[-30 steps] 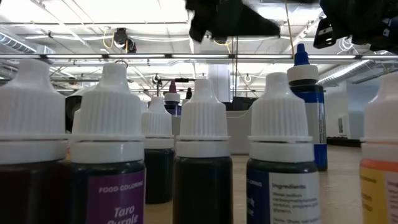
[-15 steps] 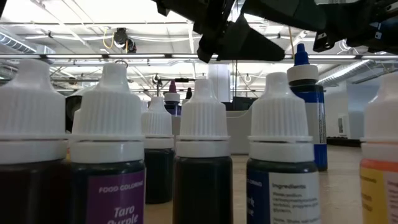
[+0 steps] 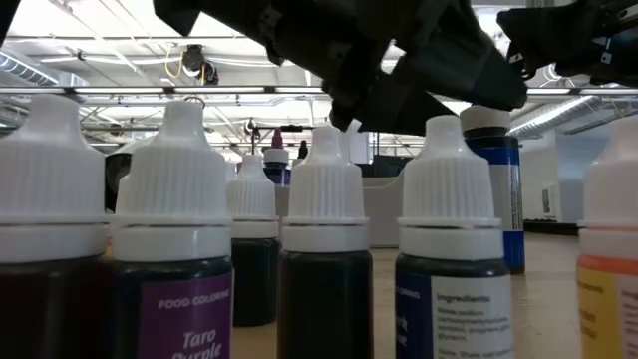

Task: Pick & Place food coloring
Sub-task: Put the large blue food coloring bottle into the gray bin

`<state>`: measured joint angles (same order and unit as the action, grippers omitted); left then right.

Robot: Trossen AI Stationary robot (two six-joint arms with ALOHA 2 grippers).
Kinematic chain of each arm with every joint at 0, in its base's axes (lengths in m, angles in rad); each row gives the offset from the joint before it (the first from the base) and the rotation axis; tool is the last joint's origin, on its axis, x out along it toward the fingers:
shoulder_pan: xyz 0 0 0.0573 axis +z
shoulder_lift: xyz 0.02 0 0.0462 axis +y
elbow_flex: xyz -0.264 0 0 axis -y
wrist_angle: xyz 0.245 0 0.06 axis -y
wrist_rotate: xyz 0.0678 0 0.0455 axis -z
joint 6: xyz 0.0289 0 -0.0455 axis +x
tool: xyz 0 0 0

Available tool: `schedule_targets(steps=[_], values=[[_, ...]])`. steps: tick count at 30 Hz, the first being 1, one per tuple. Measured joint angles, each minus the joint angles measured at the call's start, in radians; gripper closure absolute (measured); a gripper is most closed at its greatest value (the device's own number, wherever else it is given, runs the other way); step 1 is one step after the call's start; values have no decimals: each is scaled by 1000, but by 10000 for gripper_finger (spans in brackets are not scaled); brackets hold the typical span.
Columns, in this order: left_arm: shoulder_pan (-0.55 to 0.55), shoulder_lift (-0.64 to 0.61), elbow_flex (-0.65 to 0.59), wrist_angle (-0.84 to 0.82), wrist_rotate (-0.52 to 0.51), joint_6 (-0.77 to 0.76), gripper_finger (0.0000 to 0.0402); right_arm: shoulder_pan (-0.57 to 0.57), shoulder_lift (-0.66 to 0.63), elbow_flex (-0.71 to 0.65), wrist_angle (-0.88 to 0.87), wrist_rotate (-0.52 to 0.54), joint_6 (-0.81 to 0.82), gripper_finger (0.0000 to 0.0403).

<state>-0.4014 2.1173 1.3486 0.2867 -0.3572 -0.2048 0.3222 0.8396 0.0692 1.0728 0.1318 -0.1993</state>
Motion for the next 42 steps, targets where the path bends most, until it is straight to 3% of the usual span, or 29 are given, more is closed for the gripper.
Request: schedule_targets(steps=[19, 35, 42], values=[[14, 6, 0, -1, 36, 1, 107, 0, 0, 0, -1, 2, -22, 402], [21, 6, 0, -5, 44, 20, 280, 0, 0, 0, -6, 2, -23, 402], [13, -57, 0, -50, 51, 42, 281, 0, 0, 0, -9, 3, -31, 403]])
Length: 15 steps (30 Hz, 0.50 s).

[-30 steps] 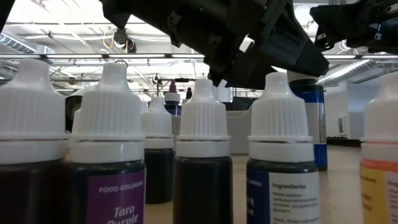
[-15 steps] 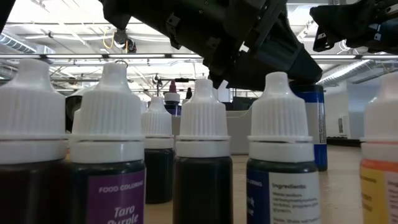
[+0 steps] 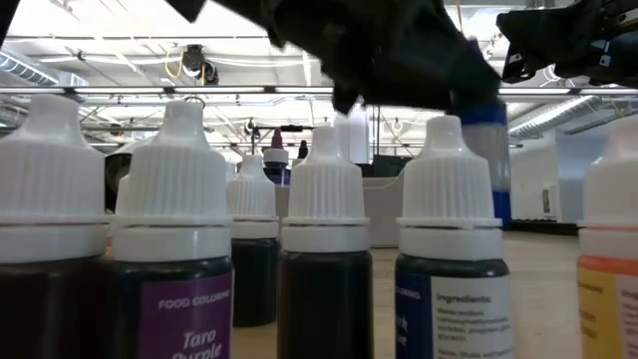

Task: Pick & Place food coloring
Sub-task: Put the large blue food coloring bottle into the gray bin

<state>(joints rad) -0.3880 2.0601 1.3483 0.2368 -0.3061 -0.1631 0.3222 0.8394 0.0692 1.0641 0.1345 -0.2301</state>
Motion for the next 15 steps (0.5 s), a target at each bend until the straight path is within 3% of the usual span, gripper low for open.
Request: schedule_targets(steps=[5, 15], values=[[-38, -98, 0, -97, -38, 45, 265, 0, 0, 0, -1, 0, -3, 403], [-197, -324, -29, -321, -310, 56, 274, 0, 0, 0, -8, 0, -2, 403]])
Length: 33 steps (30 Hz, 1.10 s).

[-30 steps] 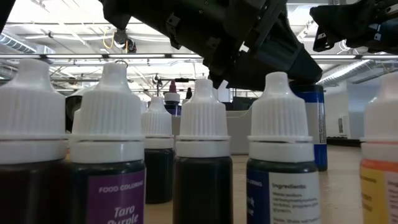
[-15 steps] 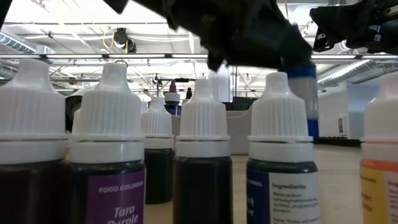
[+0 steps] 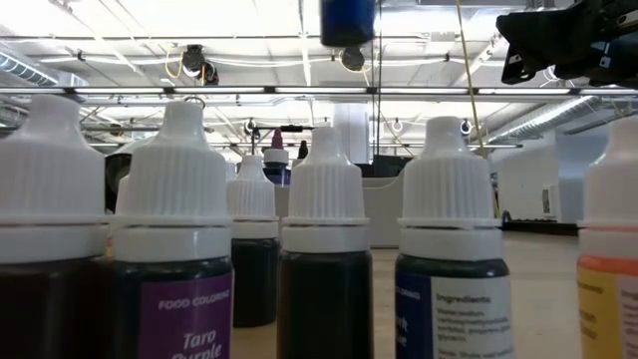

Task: Pick & Place food coloring
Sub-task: Put the large blue food coloring bottle into the gray bin

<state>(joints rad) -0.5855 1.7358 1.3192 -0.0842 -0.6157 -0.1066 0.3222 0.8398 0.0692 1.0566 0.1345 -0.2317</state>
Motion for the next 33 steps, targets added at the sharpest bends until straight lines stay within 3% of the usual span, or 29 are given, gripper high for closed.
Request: schedule_targets(steps=[11, 18, 33], values=[[-125, -177, -257, 33, -247, -153, 278, 0, 0, 0, 0, 0, 2, 403], [-112, -207, -387, 148, -250, -213, 267, 0, 0, 0, -8, 0, 3, 403], [-54, -209, -391, 192, -186, -212, 271, 0, 0, 0, -16, 0, 2, 403]])
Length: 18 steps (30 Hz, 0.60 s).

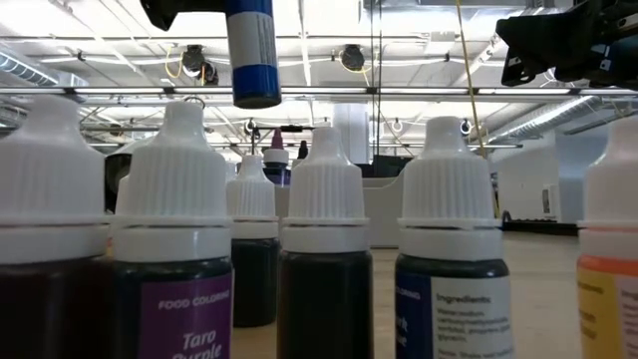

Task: Pick & Place food coloring
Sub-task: Put the large blue food coloring bottle into the gray bin

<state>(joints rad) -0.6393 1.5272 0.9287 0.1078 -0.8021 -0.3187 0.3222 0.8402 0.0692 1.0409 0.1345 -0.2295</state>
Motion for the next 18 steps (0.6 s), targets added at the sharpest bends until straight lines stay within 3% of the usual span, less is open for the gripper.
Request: schedule_targets(steps=[4, 7, 10, 18], values=[[21, 0, 0, 17, 16, -34, 275, 0, 0, 0, 0, 0, 0, 403], [70, 2, 0, 55, 151, -46, 275, 0, 0, 0, 0, 0, 0, 403], [115, 14, 0, 116, 216, 5, 274, 0, 0, 0, 0, 0, -2, 403], [215, 22, 0, 151, 197, 101, 274, 0, 0, 0, 1, 0, -3, 403]])
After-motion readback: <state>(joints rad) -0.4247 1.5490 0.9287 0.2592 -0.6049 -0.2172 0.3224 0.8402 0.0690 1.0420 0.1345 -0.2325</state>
